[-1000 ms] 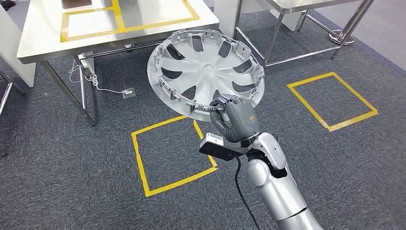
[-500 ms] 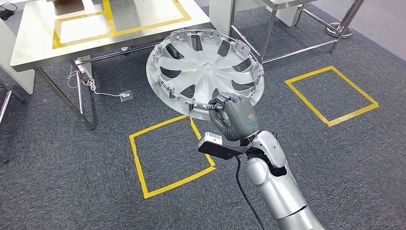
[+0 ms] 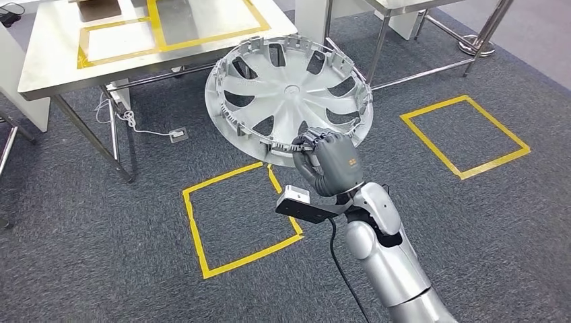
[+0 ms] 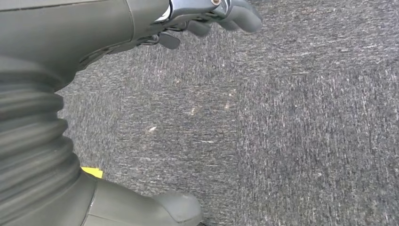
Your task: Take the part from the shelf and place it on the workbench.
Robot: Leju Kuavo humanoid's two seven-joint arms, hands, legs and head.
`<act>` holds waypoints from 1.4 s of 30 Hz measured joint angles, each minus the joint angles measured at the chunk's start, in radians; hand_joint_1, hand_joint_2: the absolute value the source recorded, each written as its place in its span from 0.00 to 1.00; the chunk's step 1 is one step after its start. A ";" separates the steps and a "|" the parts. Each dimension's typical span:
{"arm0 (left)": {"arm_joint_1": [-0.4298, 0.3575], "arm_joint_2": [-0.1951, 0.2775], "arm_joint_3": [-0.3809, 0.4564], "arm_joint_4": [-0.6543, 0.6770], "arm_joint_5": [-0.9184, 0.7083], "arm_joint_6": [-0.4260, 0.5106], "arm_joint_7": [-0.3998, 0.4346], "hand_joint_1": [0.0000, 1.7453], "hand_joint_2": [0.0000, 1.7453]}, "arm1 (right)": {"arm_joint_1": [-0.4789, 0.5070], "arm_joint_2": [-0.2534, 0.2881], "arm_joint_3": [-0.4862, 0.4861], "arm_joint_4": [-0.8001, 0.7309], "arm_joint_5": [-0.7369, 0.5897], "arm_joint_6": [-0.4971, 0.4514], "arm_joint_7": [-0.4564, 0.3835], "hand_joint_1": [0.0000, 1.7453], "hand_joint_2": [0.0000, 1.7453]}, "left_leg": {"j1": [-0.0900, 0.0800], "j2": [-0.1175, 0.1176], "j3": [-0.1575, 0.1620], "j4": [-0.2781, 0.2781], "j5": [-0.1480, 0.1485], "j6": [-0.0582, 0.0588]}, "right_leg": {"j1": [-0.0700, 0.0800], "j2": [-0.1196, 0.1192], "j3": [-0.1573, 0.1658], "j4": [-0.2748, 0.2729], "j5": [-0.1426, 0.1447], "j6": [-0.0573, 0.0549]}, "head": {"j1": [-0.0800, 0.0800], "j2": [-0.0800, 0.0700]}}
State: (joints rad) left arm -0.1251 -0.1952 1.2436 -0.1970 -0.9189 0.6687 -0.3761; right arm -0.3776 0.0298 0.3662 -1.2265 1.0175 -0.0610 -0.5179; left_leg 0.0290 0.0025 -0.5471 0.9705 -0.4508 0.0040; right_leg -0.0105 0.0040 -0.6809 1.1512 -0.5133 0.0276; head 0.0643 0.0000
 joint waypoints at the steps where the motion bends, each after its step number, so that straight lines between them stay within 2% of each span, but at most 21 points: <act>1: 0.001 0.000 0.000 0.000 0.000 0.000 0.001 0.00 1.00 | 0.000 -0.001 0.001 0.000 0.000 0.000 0.000 1.00 1.00 | 0.002 0.000 0.000 0.000 0.000 -0.001 | -0.005 0.000 -0.030 0.061 -0.024 0.007 | 0.000 0.000; 3: 0.002 0.000 0.000 0.000 0.000 0.000 0.003 0.00 1.00 | 0.004 -0.003 0.002 0.001 0.000 -0.001 0.001 1.00 1.00 | 0.008 -0.001 -0.001 0.004 -0.004 -0.008 | -0.018 -0.001 -0.054 0.108 -0.027 0.021 | 0.000 0.000; 6: 0.003 0.001 0.000 0.000 0.000 0.000 0.003 0.00 1.00 | 0.007 -0.005 0.003 0.002 0.000 0.000 0.004 1.00 1.00 | 0.026 -0.007 -0.004 0.026 -0.020 -0.036 | -0.037 0.001 0.026 -0.046 0.047 0.044 | 0.001 0.000; 7: 0.002 0.002 0.000 0.000 0.000 0.000 0.003 0.00 1.00 | 0.007 -0.005 0.003 0.002 0.000 -0.001 0.004 1.00 1.00 | 0.028 -0.009 -0.008 0.037 -0.027 -0.048 | -0.039 0.006 0.050 -0.092 0.060 0.043 | 0.003 0.000; 8: 0.002 0.004 0.000 -0.001 0.000 0.000 0.003 0.00 1.00 | 0.008 -0.005 0.004 0.002 0.000 -0.001 0.003 1.00 1.00 | 0.028 -0.011 -0.011 0.044 -0.031 -0.058 | -0.038 0.010 0.061 -0.111 0.059 0.036 | 0.003 0.000; 11: 0.003 0.003 0.000 0.000 0.000 0.000 0.003 0.00 1.00 | 0.011 -0.006 0.004 0.002 0.000 -0.002 0.004 1.00 1.00 | 0.030 -0.015 -0.012 0.038 -0.031 -0.080 | -0.030 0.013 0.057 -0.106 0.052 -0.003 | 0.001 0.000; 13: 0.003 0.002 0.000 0.000 0.000 0.000 0.002 0.00 1.00 | 0.010 -0.006 0.004 0.002 0.000 -0.002 0.006 1.00 1.00 | 0.031 -0.011 -0.028 0.068 -0.051 -0.084 | -0.028 0.007 0.059 -0.108 0.053 -0.021 | -0.001 0.000; 16: 0.002 0.002 0.000 0.001 0.000 -0.003 -0.005 0.00 1.00 | 0.012 -0.007 0.004 0.002 0.004 -0.003 0.005 1.00 1.00 | 0.019 -0.007 -0.124 0.257 -0.135 -0.072 | -0.020 -0.007 0.062 -0.109 0.049 -0.036 | -0.008 0.000; 18: 0.004 0.003 0.000 0.001 0.000 -0.005 -0.010 0.00 1.00 | 0.016 -0.009 0.004 0.003 0.005 -0.003 0.003 1.00 1.00 | 0.010 -0.007 -0.175 0.342 -0.148 -0.063 | -0.012 -0.019 0.065 -0.109 0.045 -0.041 | -0.010 0.000; 20: 0.004 0.003 0.000 0.001 -0.001 -0.007 -0.012 0.00 1.00 | 0.021 -0.012 0.004 0.004 0.006 -0.004 0.001 1.00 1.00 | 0.002 -0.002 -0.159 0.289 -0.094 -0.049 | -0.006 -0.035 0.072 -0.109 0.041 -0.043 | -0.011 0.000; 22: 0.002 0.003 0.000 0.001 -0.003 -0.009 -0.011 0.00 1.00 | 0.024 -0.014 0.004 0.004 0.006 -0.009 0.000 1.00 1.00 | -0.010 0.031 -0.100 0.157 -0.031 -0.034 | -0.001 -0.048 0.078 -0.107 0.034 -0.037 | -0.013 0.000; 24: -0.001 0.002 -0.001 0.001 -0.007 -0.009 -0.008 0.00 1.00 | 0.026 -0.019 0.003 0.004 0.006 -0.013 -0.001 1.00 1.00 | -0.019 0.056 -0.069 0.085 -0.014 -0.023 | 0.006 -0.063 0.081 -0.107 0.030 -0.027 | -0.015 0.000; 26: -0.001 0.001 -0.001 0.001 -0.011 -0.009 -0.002 0.00 1.00 | 0.029 -0.023 0.003 0.004 0.006 -0.015 -0.003 1.00 1.00 | -0.021 0.040 -0.070 0.079 -0.016 -0.013 | 0.008 -0.081 0.084 -0.109 0.029 -0.018 | -0.015 0.000; 28: 0.002 0.001 -0.001 0.001 -0.012 -0.008 0.003 0.00 1.00 | 0.031 -0.026 0.003 0.004 0.006 -0.014 -0.005 1.00 1.00 | -0.019 0.019 -0.071 0.076 -0.011 -0.001 | 0.003 -0.069 0.079 -0.091 0.011 -0.007 | -0.014 0.000; 30: 0.002 0.001 -0.001 0.000 -0.014 -0.008 0.003 0.00 1.00 | 0.037 -0.031 0.003 0.004 0.005 -0.018 -0.010 1.00 1.00 | -0.016 0.000 -0.071 0.074 -0.007 0.009 | -0.001 -0.033 0.041 -0.005 -0.038 0.001 | -0.011 0.000; 32: 0.002 0.000 -0.002 0.000 -0.016 -0.008 0.002 0.00 1.00 | 0.052 -0.037 0.003 0.004 0.004 -0.025 -0.015 1.00 1.00 | -0.017 -0.024 -0.071 0.074 -0.006 0.014 | 0.001 -0.013 -0.024 0.126 -0.089 0.003 | -0.009 0.000; 34: 0.004 -0.002 -0.002 0.001 -0.018 -0.008 0.002 0.00 1.00 | 0.070 -0.042 0.003 0.004 0.004 -0.028 -0.017 1.00 1.00 | -0.018 -0.051 -0.071 0.075 -0.006 0.014 | 0.002 -0.007 -0.050 0.165 -0.080 -0.001 | -0.009 0.000; 36: 0.004 -0.003 -0.004 0.001 -0.023 -0.008 0.001 0.00 1.00 | 0.083 -0.048 0.001 0.003 0.003 -0.029 -0.017 1.00 1.00 | -0.019 -0.073 -0.069 0.075 -0.007 0.014 | 0.006 0.005 -0.002 0.049 -0.008 -0.015 | -0.008 0.000; 38: 0.004 -0.007 -0.009 0.001 -0.032 -0.008 0.001 0.00 1.00 | 0.093 -0.055 0.000 0.002 0.002 -0.033 -0.019 1.00 1.00 | -0.021 -0.088 -0.070 0.076 -0.006 0.010 | 0.012 0.016 0.054 -0.077 0.039 -0.029 | -0.008 0.000; 39: 0.004 -0.008 -0.011 0.001 -0.036 -0.008 0.003 0.00 1.00 | 0.098 -0.057 -0.001 0.001 0.001 -0.034 -0.021 1.00 1.00 | -0.022 -0.092 -0.072 0.077 -0.007 0.007 | 0.013 0.018 0.067 -0.110 0.046 -0.031 | -0.008 0.000; 42: 0.004 -0.009 -0.014 0.001 -0.039 -0.008 0.007 0.00 1.00 | 0.108 -0.060 -0.003 0.000 -0.003 -0.036 -0.021 1.00 1.00 | -0.022 -0.093 -0.073 0.075 -0.007 0.001 | 0.014 0.019 0.070 -0.122 0.048 -0.022 | -0.008 0.000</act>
State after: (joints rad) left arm -0.1210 -0.2044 1.2295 -0.1959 -0.9584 0.6603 -0.3692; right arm -0.2692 -0.0301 0.3632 -1.2264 1.0147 -0.0969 -0.5391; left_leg 0.0074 -0.0901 -0.6203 1.0456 -0.4575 0.0052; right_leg 0.0038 0.0232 -0.6113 1.0293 -0.4652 0.0056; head 0.0565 0.0000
